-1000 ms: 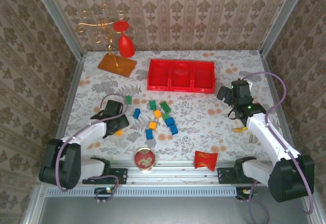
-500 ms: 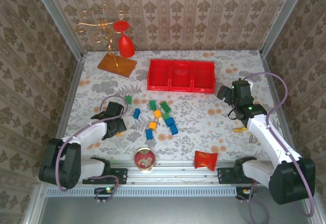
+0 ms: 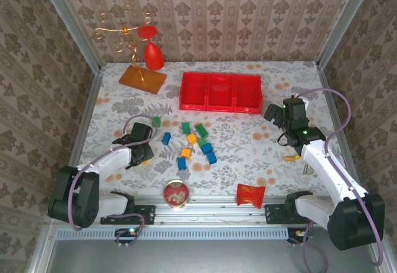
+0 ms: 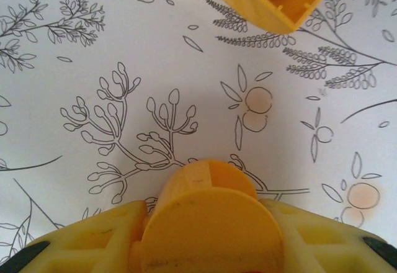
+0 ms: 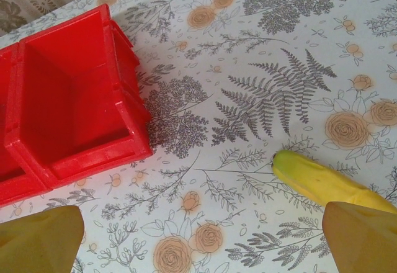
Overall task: Sort the legos into containers by color
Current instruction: Pick up the lego from the bottom-left of the table, then place the lego in the container.
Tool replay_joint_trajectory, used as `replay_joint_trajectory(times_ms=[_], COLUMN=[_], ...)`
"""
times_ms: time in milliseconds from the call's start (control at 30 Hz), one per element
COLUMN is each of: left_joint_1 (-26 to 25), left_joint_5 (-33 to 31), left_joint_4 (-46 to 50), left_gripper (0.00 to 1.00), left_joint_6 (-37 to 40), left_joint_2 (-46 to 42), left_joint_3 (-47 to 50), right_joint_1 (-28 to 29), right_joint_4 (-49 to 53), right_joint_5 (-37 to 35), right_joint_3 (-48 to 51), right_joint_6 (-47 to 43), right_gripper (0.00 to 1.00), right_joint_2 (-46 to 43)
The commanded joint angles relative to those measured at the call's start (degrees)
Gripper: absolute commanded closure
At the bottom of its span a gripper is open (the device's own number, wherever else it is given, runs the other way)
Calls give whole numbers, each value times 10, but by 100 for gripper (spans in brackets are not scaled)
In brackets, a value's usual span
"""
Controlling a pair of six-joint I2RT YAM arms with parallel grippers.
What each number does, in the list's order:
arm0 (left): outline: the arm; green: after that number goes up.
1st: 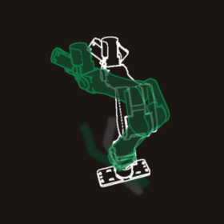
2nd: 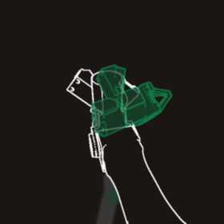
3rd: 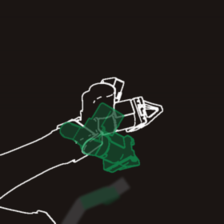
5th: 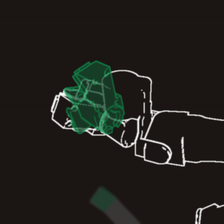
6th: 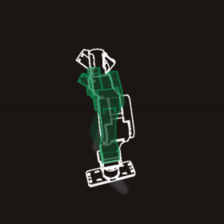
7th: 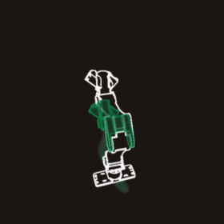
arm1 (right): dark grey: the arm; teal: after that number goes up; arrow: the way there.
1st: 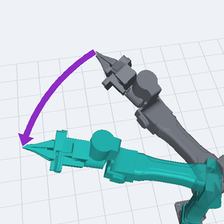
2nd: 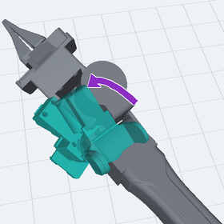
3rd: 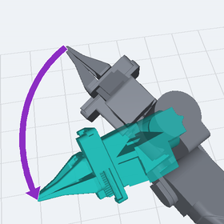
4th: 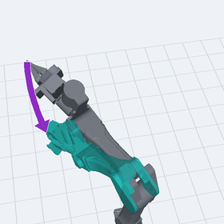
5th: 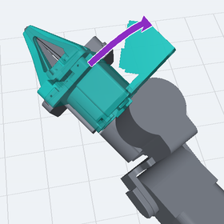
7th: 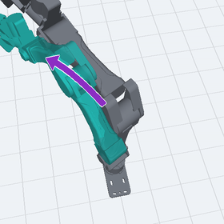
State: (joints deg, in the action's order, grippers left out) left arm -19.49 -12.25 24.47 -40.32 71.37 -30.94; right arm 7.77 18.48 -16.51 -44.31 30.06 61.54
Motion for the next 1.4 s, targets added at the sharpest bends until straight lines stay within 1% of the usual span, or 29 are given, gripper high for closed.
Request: replay_joint_trajectory(times_ms=[0,167,300,333,367,433,700,833,1000,1367], left_joint_1=[-9,-38,-62,-63,-79,-91,-119,-125,-128,-129], left_joint_5=[-2,-26,-38,-40,-40,-39,-13,5,8,12], left_joint_4=[14,10,-26,-37,-46,-62,-98,-95,-80,-60], left_gripper=[64,67,67,67,67,67,67,67,67,66], left_joint_6=[0,18,51,61,73,100,193,213,231,246], left_joint_2=[-31,-55,-35,-23,-10,26,181,255,326,422], left_joint_3=[-22,-66,-122,-139,-155,-193,-359,-439,-519,-615], right_joint_1=[6,10,15,18,19,24,37,40,46,67], right_joint_4=[13,14,15,17,19,23,45,57,70,87], right_joint_5=[-1,-2,-4,-4,-5,-8,-19,-23,-25,-25], right_joint_3=[-5,-5,-6,-7,-8,-9,-10,-15,-19,-41], right_joint_6=[9,11,16,16,17,18,25,30,32,36], right_gripper=[0,0,0,0,0,0,0,0,0,0], right_joint_2=[-10,-7,-4,-3,-3,-3,-4,-2,2,40])
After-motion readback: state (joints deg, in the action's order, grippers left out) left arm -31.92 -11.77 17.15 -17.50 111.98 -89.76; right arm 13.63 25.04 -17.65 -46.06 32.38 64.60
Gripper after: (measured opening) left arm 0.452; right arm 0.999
